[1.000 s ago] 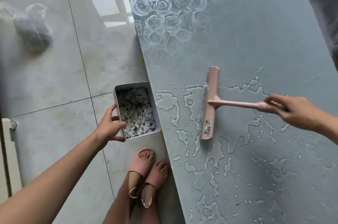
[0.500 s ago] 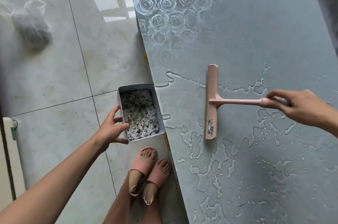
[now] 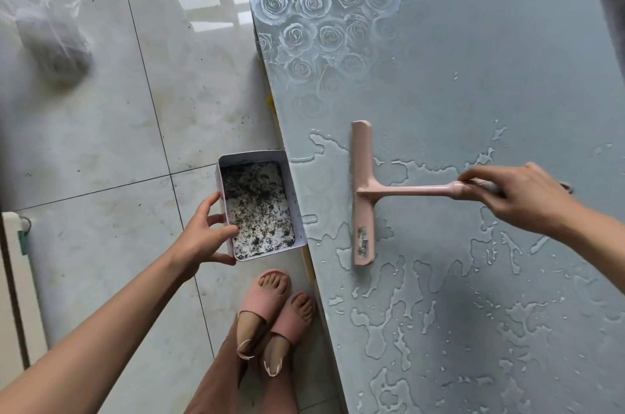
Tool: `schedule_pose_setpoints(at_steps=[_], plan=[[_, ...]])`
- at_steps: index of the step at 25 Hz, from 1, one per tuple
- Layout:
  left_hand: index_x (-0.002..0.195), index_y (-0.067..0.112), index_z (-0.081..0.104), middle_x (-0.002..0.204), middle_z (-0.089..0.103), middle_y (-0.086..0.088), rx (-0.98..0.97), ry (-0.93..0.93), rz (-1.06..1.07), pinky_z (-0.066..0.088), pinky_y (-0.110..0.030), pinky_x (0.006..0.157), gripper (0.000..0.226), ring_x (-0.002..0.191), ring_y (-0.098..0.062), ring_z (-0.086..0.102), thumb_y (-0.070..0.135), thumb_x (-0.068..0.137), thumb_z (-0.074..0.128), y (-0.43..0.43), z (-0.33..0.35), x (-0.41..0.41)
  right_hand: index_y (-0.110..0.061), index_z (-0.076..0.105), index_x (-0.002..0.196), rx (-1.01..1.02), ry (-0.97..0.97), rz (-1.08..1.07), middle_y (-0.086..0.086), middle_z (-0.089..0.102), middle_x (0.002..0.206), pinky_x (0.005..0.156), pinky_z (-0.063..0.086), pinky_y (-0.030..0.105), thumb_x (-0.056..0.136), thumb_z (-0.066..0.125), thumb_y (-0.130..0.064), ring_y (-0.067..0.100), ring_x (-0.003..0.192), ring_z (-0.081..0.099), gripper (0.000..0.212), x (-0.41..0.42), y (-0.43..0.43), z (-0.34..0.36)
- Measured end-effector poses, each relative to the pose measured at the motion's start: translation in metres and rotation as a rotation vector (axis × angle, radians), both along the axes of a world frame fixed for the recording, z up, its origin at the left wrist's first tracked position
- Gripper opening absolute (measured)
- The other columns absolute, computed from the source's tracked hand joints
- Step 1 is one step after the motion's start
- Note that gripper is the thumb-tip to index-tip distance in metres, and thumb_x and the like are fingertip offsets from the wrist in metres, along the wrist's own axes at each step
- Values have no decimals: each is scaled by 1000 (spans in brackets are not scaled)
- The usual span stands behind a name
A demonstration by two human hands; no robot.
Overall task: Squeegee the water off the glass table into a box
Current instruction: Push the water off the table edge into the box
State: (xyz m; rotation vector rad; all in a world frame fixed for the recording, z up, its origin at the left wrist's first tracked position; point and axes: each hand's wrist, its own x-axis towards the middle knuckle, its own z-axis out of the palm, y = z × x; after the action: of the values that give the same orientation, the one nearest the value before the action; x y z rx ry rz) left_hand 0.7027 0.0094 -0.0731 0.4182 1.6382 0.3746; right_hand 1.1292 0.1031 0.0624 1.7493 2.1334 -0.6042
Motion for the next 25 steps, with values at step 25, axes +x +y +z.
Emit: schedule_pose_setpoints(at_steps=[25], plan=[[143,39,27,123,43,-6,-2,-19,10,58,-41,53,82,99,-20,61,-5,83,62,10,8,-4,-32,64,103,112,-25,161,-3,70,93,76,39,37,90,37,-50,25,88,65,36,-43,29,5]])
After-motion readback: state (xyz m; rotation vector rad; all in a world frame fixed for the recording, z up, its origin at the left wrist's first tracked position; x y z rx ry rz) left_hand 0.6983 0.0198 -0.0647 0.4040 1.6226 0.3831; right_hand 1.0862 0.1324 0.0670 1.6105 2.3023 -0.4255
